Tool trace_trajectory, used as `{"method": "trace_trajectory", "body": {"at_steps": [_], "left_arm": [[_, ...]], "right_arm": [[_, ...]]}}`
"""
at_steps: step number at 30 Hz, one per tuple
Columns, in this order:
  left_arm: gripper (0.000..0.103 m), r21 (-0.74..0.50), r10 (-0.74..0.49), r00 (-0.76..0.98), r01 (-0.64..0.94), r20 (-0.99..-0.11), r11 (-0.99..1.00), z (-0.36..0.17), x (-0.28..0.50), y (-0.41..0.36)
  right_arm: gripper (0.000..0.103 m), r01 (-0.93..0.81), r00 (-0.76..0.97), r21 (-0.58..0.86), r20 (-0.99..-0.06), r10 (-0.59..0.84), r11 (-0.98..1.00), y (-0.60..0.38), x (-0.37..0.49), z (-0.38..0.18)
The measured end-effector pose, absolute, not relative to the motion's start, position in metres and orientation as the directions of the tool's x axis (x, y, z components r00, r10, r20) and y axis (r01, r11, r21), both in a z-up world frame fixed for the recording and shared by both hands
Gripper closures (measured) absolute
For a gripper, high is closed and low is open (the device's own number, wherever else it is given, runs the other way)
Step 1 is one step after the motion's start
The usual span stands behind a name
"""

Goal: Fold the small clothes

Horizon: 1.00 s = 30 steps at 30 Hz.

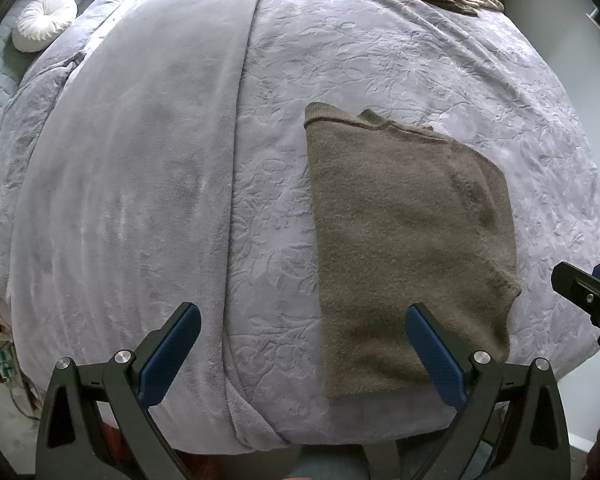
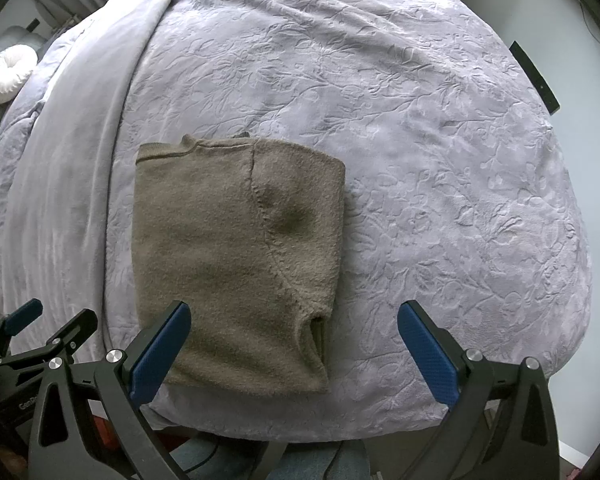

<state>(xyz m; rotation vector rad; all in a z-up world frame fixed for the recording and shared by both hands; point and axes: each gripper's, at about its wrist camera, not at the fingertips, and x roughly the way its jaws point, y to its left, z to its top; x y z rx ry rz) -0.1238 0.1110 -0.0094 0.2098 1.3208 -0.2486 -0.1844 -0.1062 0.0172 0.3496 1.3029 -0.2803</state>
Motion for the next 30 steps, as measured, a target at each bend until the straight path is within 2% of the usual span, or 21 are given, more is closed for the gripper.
{"method": "trace_trajectory", "body": {"at_steps": [22, 30], "left_arm": [[0.001, 0.032, -0.035, 0.242, 0.268, -0.970, 0.963, -0.0090, -0.1268, 0.1149], [0.001, 0.009, -0.062, 0.234, 0.289, -0.970, 0.957, -0.0079, -0.1290, 0.1141]], "right_arm": [[0.000, 0.391, 0.241, 0.093, -0.970, -0.005, 0.916, -0.0981, -0.1901, 0.0135], [0.000, 0.388, 0.236, 0.088, -0.972, -0.006, 0.917, -0.0983, -0.1896, 0.0118]]}}
